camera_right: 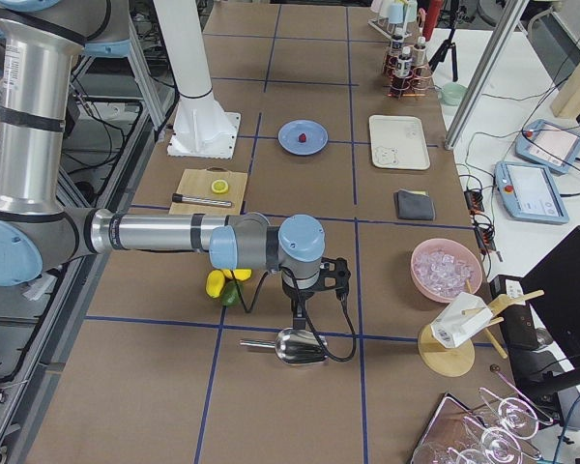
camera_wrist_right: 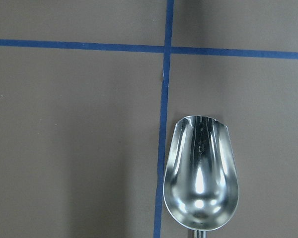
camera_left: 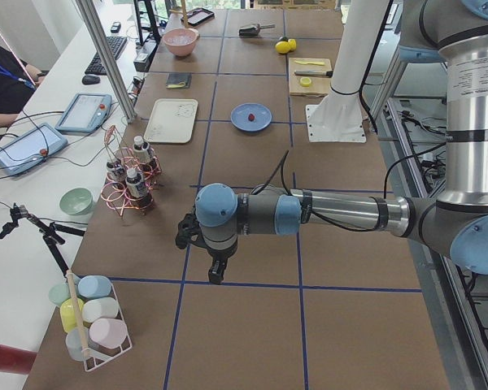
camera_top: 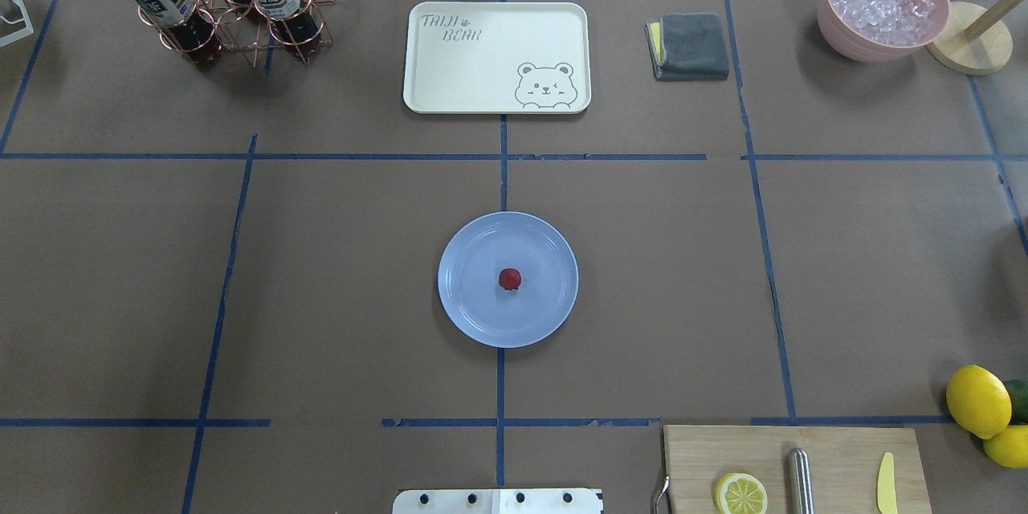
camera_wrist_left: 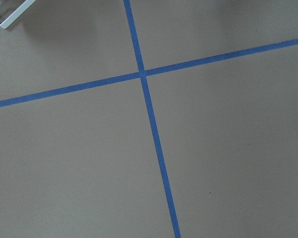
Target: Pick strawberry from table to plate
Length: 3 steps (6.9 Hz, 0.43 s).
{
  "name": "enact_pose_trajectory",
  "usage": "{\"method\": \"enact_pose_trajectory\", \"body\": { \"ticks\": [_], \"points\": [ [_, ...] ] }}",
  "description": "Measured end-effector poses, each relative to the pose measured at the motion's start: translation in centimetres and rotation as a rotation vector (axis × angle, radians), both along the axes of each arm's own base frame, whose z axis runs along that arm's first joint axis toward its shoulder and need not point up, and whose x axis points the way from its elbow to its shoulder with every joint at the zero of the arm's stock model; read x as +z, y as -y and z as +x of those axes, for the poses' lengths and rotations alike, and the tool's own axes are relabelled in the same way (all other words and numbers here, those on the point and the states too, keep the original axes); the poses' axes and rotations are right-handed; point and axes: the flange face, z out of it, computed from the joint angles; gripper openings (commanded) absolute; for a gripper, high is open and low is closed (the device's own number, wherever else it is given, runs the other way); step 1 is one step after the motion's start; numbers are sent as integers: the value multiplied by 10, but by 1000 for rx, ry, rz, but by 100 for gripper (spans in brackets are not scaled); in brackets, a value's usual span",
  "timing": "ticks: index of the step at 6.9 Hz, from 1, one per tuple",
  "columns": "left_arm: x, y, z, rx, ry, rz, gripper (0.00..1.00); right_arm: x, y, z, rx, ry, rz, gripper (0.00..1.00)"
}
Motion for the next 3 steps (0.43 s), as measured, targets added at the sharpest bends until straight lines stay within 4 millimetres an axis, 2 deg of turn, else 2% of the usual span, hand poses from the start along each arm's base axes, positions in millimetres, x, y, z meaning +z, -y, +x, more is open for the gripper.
{"method": "enact_pose_trajectory", "body": {
  "ticks": [3],
  "points": [
    [0,0,0,0,1,0,100,2,-2,0,-1,0,-5,100]
  ]
}}
